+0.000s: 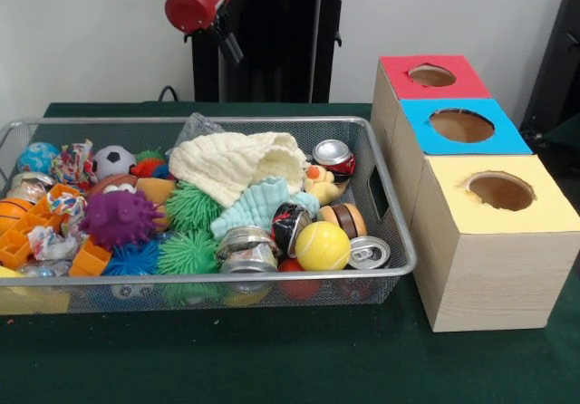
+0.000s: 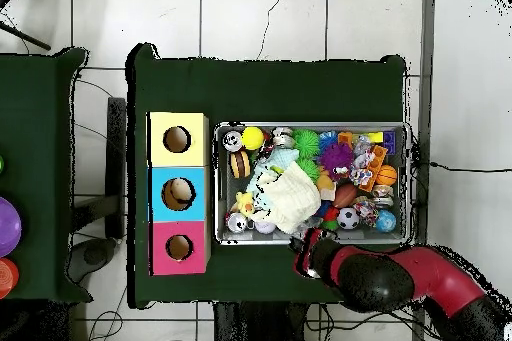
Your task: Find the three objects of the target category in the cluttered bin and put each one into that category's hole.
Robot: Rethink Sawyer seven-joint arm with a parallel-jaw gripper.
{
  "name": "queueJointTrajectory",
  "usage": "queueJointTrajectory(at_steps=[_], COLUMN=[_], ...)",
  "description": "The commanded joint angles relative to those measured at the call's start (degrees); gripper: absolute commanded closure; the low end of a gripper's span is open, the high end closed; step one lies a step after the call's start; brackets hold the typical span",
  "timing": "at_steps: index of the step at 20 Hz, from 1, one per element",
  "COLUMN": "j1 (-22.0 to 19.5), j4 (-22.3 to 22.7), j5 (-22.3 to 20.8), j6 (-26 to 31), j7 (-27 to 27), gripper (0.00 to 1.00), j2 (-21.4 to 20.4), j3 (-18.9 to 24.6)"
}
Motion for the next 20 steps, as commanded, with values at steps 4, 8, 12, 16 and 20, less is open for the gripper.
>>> queueJointTrajectory(at_steps=[4,8,12,16,20], j1=[3.56,3.47,3.79,3.49,4.01], j4=[-2.44,-3.13,-4.14,-5.0,-5.65], j5=[-2.07,-3.24,-5.32,-5.34,-5.28], j6=[-3.77,-4.84,-3.87,-0.84,0.94], j7=[8.97,7.26,4.21,1.86,1.49], gripper=[1.0,1.0,1.0,1.0,1.0], j2=[1.43,2.9,3.13,3.64,3.45], j3=[-7.1,-8.59,-9.66,-10.24,-11.21])
